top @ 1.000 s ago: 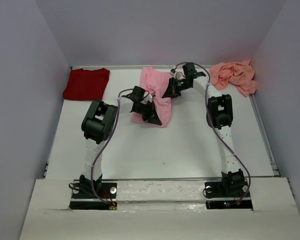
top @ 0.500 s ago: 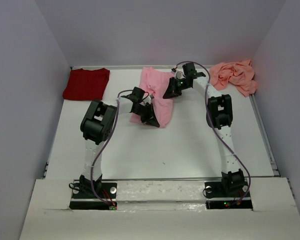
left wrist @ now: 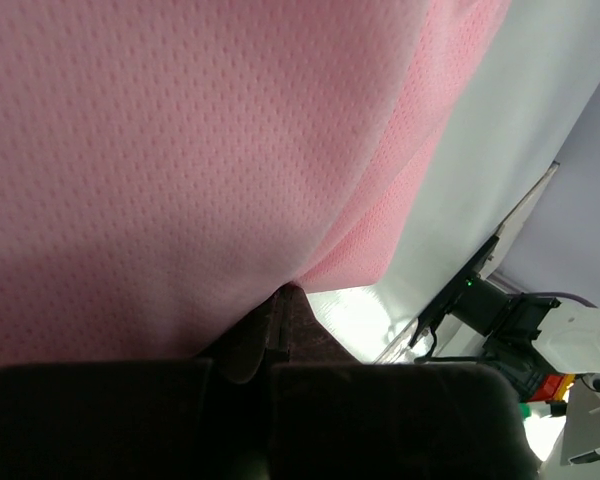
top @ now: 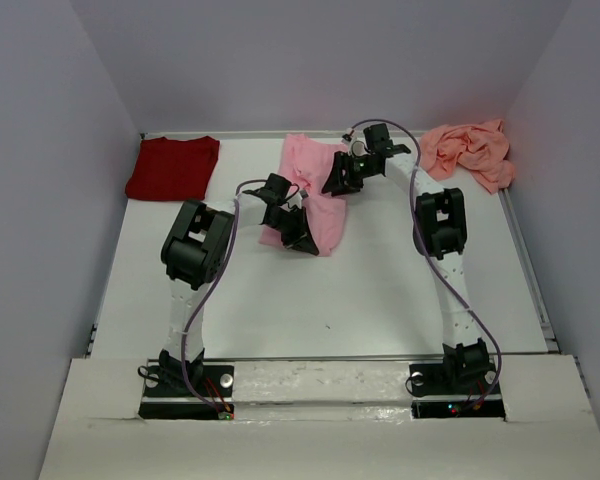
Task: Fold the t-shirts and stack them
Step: Fold the tshirt
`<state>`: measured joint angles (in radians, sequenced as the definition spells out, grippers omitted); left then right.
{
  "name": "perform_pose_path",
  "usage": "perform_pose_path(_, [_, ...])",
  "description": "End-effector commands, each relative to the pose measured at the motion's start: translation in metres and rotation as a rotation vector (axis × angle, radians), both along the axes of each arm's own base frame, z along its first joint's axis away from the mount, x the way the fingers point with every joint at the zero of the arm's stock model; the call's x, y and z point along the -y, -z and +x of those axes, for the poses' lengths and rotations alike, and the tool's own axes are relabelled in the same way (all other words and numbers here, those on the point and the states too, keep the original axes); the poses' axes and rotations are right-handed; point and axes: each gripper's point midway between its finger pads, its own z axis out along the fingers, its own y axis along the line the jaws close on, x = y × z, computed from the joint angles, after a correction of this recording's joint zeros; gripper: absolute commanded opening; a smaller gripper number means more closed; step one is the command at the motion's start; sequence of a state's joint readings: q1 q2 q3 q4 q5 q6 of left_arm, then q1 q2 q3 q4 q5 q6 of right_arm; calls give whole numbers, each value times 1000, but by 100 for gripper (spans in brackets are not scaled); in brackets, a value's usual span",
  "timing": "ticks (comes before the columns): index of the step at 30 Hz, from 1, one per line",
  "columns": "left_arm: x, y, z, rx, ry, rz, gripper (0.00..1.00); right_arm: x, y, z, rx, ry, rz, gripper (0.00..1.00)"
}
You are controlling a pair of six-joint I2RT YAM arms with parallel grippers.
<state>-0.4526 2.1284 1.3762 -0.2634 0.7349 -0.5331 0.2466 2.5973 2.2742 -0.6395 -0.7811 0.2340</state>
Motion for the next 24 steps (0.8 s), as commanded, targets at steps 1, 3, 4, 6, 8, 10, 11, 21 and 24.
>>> perform_pose_path(1, [-24,33,-19,-69,-14,143,0,7,-33,18,163,31,-62,58])
perform_pose_path(3, [-25,34,-20,-72,-15,145,0,9,-63,25,251,55,-63,59])
perform_pose_path(4, [-24,35,-20,-73,-14,143,0,11,-73,27,281,69,-69,59])
perform_pose_path(6, [-22,33,-20,-76,-16,131,0,13,-99,28,338,79,-62,59])
perform_pose_path(8, [-19,29,-16,-62,-20,117,0,14,-111,24,343,84,-58,59])
perform_pose_path(10, [-15,22,-12,-46,-21,99,0,15,-130,13,343,90,-44,59])
perform_pose_path(11, [-13,18,-8,-32,-20,93,0,17,-134,8,338,95,-47,59])
perform_pose_path(21, [35,-148,64,352,42,-51,0,38,-110,-97,27,158,-64,91])
perform_pose_path(24, [26,-181,71,386,27,-81,0,38,-95,-135,-125,172,-30,88])
